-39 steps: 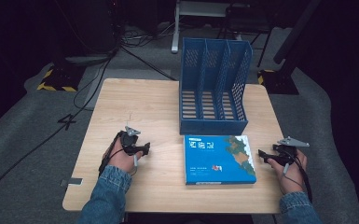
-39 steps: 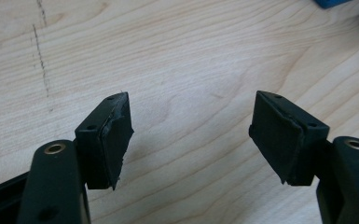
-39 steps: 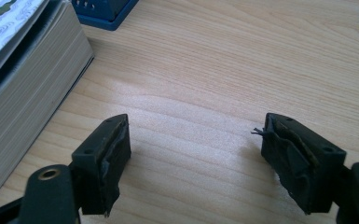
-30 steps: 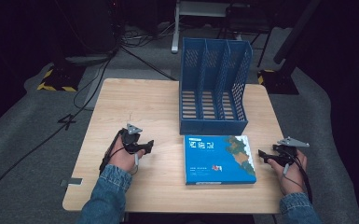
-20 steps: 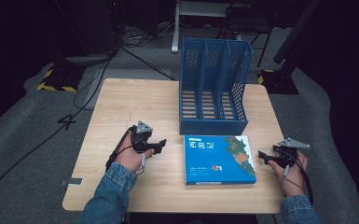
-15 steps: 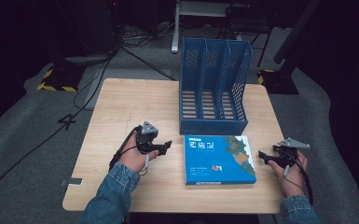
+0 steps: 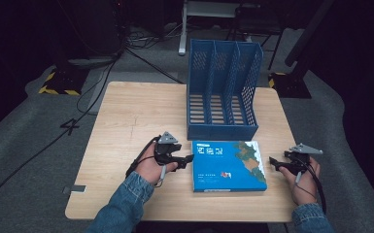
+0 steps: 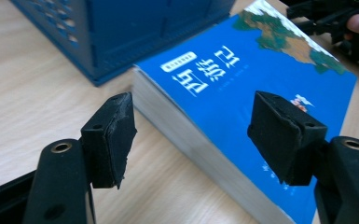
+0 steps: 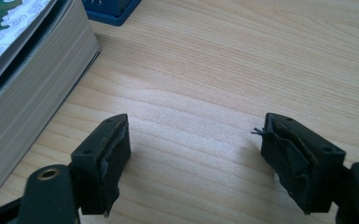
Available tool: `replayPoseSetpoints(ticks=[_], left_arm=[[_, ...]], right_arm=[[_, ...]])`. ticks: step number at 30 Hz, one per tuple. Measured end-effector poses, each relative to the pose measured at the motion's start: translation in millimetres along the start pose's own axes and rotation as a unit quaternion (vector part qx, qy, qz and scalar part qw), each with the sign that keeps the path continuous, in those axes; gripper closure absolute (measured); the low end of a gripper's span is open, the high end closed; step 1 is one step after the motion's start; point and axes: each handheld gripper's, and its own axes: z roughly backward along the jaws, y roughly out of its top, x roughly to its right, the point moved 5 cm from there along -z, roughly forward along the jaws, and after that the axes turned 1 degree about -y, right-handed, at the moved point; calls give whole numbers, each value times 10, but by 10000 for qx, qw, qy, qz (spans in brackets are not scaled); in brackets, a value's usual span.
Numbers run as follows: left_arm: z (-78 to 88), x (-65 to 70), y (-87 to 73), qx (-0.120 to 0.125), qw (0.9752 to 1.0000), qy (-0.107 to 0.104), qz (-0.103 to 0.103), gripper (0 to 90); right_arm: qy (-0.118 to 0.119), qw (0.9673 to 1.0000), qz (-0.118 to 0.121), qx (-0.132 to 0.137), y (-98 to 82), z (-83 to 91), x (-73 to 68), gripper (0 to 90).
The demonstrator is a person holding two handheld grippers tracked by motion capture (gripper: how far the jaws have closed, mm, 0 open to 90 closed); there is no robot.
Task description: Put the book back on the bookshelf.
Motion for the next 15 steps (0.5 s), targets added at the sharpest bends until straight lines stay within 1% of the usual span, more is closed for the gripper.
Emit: replayPoseSetpoints(ticks=[1,3,5,6,7,10,13,15], left_arm=[[-35,10,-10,-45,10000,-42,11,314],[-133,7,-45,-230,9997,-5,29,314],[-185,-4,-78,-368,9993,75,67,312],[-185,-4,-78,-368,9993,75,67,311],[-215,-9,-104,-473,9988,83,122,311],[-280,-21,-152,-656,9977,75,179,305],[-338,-25,-190,-746,9969,56,224,297],[-371,-20,-205,-742,9967,-48,325,282]], right_arm=[[0,10000,0,0,0,0,0,245],[0,10000,-8,-4,0,1,0,245],[1,10000,-3,-1,0,0,0,245],[1,10000,-3,-1,0,0,0,245],[0,10000,-3,-2,0,0,0,245],[-8,10000,-6,-5,-1,1,0,245],[-9,10000,2,-1,0,0,0,245],[-11,10000,2,-1,0,0,0,245]])
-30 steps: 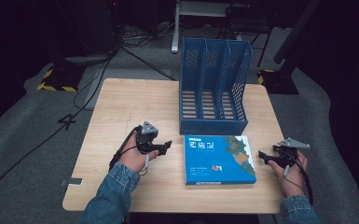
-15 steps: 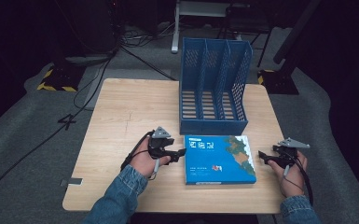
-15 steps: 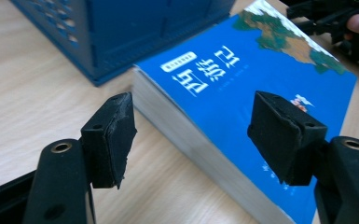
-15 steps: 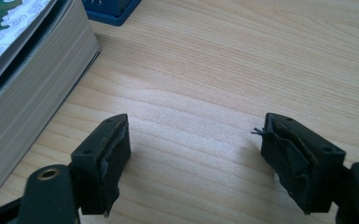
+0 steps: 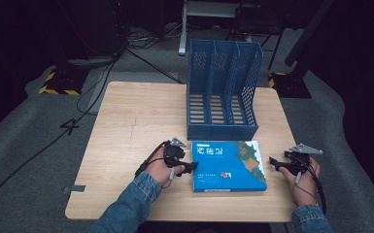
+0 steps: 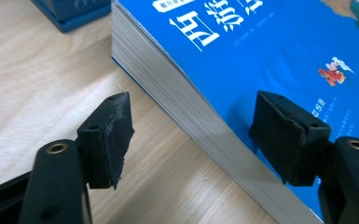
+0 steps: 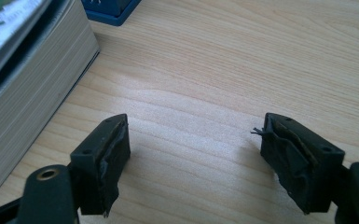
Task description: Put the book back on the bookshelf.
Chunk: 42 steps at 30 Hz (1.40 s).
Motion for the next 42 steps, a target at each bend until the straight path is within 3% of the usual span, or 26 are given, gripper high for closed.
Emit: replayPoseSetpoints(ticks=[5,11,16,21,23,28,32,34,37,40,42], left_arm=[[-80,34,-32,52,9996,-215,187,244],[-128,96,-45,132,9992,-358,107,268],[-127,113,-43,153,9994,-299,65,301],[-63,125,-4,204,9997,-158,6,408],[-14,140,25,226,9996,-71,-128,475],[37,178,61,320,9992,-76,-223,531],[68,221,95,448,9984,-255,-236,531],[81,248,113,526,9975,-450,-122,532],[58,254,113,583,9967,-542,-148,534],[12,267,94,587,9962,-564,-294,463],[-35,294,76,610,9952,-560,-525,437]], right_arm=[[-5,10000,-3,-1,0,0,-1,246],[-16,10000,-4,-4,-1,0,-1,245],[-25,10000,-19,-6,0,0,-5,244],[-30,10000,-20,-7,0,1,-6,244],[-30,10000,-24,-7,0,1,-8,244],[-35,10000,-31,-5,0,0,-11,245],[-27,10000,-26,-7,0,0,-13,245],[-25,10000,-21,-4,1,0,-14,244],[-22,10000,-18,-1,2,-1,-16,244],[-22,10000,-9,6,3,-3,-17,245],[-18,10000,-6,7,4,-4,-20,245]])
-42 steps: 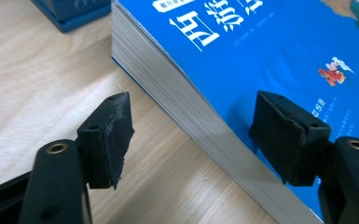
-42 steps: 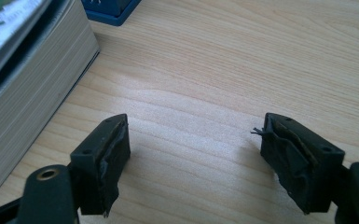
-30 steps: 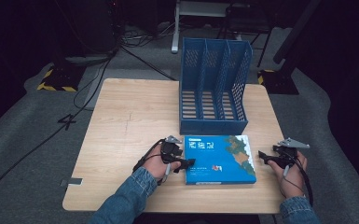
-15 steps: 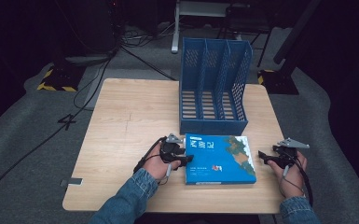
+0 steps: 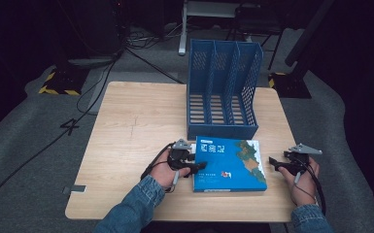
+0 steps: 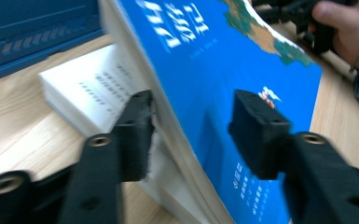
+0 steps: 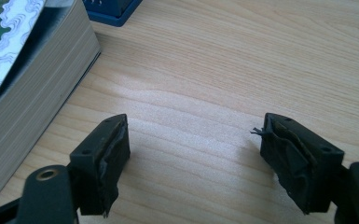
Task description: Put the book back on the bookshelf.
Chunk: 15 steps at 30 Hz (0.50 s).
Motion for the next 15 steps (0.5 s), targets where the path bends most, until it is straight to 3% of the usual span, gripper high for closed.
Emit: replayPoseSetpoints(ticks=[3,4,7,11,15], left_arm=[[4,8,26,71,9996,61,-259,464],[4,8,26,71,9996,61,-259,463],[39,3,98,415,9988,93,-235,470],[33,11,103,425,9987,96,-278,472],[-31,18,80,469,9987,-84,-201,488]], right_arm=[[8,10000,4,0,2,-2,-5,246],[8,10000,4,0,2,-2,-5,246],[10,10000,-2,-6,2,-1,-7,246],[17,10000,7,-5,2,-1,-10,246],[24,10000,12,-6,1,-1,-11,247]])
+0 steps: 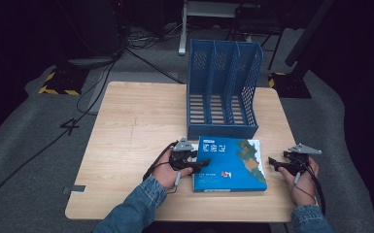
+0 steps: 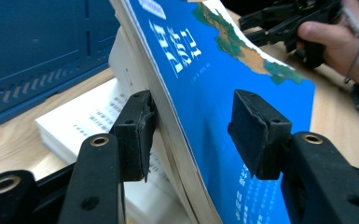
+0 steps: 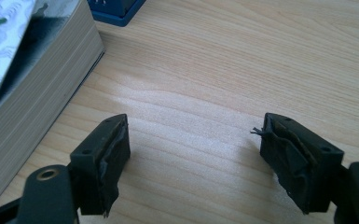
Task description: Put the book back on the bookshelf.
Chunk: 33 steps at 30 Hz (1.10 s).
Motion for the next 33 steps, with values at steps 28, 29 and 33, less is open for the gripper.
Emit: replayPoseSetpoints(ticks=[28,29,33], left_arm=[[67,-45,-31,-37,9999,8,110,584],[68,-44,-28,-31,9999,14,109,586],[84,-48,-10,-19,9999,-1,166,657]], right_arm=[[80,9997,241,57,0,192,-131,315],[124,9996,201,144,30,233,-141,313],[232,9986,162,442,140,383,-201,303]])
